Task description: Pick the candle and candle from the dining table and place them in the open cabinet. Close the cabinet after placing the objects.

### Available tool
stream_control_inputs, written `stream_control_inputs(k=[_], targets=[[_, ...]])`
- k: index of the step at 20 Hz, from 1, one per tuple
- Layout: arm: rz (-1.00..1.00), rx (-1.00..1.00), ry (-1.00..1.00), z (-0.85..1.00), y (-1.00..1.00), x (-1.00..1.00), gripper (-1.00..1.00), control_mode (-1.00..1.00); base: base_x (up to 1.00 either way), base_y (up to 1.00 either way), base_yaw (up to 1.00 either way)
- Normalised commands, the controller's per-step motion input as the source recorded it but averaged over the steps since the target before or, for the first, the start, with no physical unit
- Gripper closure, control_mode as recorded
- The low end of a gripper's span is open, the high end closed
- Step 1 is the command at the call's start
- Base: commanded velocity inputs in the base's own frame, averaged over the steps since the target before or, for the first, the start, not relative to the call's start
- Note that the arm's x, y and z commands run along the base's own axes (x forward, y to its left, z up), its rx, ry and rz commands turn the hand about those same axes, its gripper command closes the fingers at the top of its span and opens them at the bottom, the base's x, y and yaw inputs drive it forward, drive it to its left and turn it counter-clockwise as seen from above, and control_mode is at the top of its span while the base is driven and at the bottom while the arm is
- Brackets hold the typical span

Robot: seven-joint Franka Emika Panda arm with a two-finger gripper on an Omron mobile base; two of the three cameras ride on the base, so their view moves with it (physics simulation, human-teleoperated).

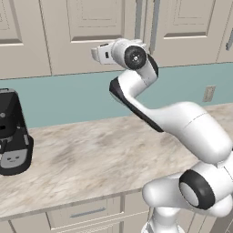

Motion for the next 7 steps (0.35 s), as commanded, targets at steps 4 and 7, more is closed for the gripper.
stream_control_inputs(k=[4, 7], targets=[[0.04, -0.02, 0.02, -0.05, 0.00, 0.21, -1.00, -1.00, 0.00, 0.00, 0.00], [0.02, -0.02, 0.01, -0.06, 0.00, 0.06, -1.00, -1.00, 0.00, 0.00, 0.00]])
